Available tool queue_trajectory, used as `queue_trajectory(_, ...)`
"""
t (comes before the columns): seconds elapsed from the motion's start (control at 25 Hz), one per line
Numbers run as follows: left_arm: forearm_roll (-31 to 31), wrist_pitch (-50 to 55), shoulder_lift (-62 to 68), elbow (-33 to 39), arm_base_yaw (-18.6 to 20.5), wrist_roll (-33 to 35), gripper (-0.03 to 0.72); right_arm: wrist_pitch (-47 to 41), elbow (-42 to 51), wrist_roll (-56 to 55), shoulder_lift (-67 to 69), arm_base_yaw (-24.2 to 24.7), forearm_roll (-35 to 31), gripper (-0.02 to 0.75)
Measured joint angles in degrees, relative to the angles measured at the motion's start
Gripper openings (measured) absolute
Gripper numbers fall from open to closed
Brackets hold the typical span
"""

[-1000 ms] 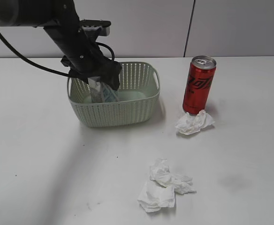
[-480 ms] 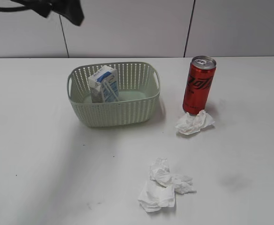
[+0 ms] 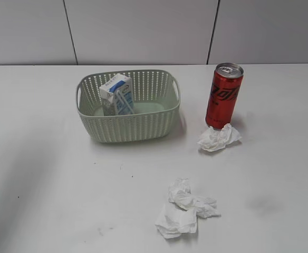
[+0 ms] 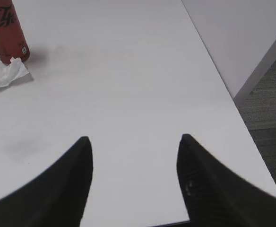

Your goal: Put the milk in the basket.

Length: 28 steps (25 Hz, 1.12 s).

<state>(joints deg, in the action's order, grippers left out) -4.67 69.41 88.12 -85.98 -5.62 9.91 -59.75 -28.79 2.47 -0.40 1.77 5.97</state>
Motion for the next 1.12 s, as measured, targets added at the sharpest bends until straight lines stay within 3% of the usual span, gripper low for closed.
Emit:
queue_trajectory(0.24,0.06,-1.93,-16.28,20.01,1.04,-1.45,0.612,0.00,0.00,0.00,0.00,0.00,0.00,0.449)
queue_trajectory(0.52,-0.06,-6.33,-37.59,37.55,1.04,-1.90,0.592,0.00,0.00,0.00,0.00,0.00,0.00,0.449)
queue_trajectory(0.84,0.18,-7.30,-61.68,47.49,1.04,-2.03,0.589,0.00,0.00,0.00,0.00,0.00,0.00,0.449)
queue_trajectory(1.12,0.84,-8.16,-74.54,53.99,1.04,-2.03,0.589,0.00,0.00,0.00,0.00,0.00,0.00,0.449)
